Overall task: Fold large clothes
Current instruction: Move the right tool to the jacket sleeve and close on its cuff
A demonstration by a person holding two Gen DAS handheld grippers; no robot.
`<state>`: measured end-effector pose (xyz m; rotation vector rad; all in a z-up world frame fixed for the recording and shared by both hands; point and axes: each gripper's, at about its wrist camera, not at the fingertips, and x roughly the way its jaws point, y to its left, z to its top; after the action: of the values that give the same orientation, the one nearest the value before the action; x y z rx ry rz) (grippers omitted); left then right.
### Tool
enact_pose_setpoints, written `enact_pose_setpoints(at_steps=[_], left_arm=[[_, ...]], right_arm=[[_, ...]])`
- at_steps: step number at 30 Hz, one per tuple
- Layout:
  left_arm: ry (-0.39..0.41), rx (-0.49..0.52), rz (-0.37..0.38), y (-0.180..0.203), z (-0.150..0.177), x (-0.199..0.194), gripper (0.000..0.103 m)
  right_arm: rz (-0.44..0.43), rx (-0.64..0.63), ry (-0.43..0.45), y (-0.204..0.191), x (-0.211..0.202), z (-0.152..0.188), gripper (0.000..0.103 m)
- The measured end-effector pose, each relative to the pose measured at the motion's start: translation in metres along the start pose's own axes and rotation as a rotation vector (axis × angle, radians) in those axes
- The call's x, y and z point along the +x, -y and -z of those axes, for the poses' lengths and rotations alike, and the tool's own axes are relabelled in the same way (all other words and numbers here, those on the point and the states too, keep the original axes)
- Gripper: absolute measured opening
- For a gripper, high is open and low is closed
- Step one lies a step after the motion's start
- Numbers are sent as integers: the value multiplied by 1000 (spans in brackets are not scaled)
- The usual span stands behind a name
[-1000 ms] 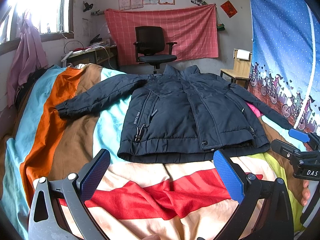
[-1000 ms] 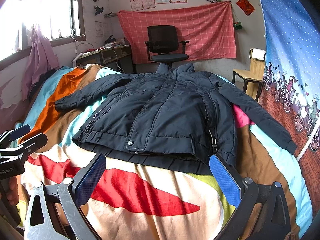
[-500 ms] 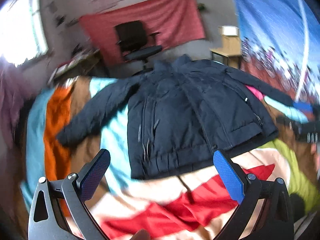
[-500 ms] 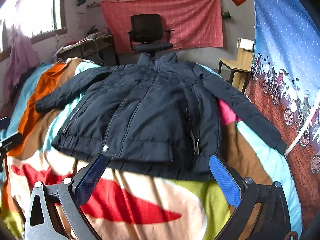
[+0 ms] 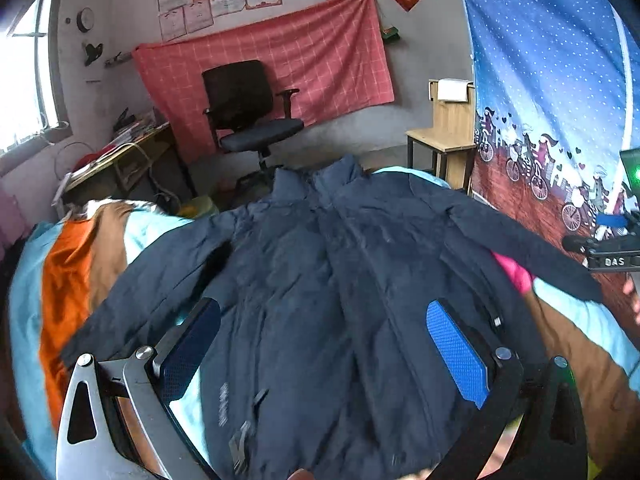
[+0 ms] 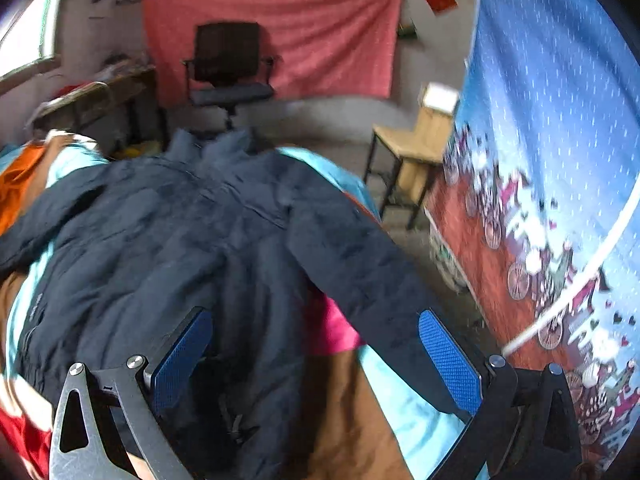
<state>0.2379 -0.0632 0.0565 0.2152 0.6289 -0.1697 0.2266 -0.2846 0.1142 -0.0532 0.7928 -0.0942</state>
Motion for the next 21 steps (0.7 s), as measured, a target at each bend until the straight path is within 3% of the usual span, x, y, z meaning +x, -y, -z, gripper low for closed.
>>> enact_pose_setpoints(at_steps=[4, 6, 10, 15, 21], left_arm=[[2, 10, 24, 7, -9, 47, 101], [-16, 9, 36, 12, -14, 70, 101], [-64, -16, 66, 29, -29, 124, 101], [-107, -60, 52, 57, -54, 187, 101], [-237, -41, 59, 90, -84, 268, 101]], right_arm=[[39, 70, -114, 36, 38, 3, 103], [19, 128, -136, 52, 50, 10, 103], [-89, 355, -111, 92, 60, 37, 103], [-238, 737, -102, 138, 80, 90, 103], [-246, 1032, -137, 174, 110, 132, 103]])
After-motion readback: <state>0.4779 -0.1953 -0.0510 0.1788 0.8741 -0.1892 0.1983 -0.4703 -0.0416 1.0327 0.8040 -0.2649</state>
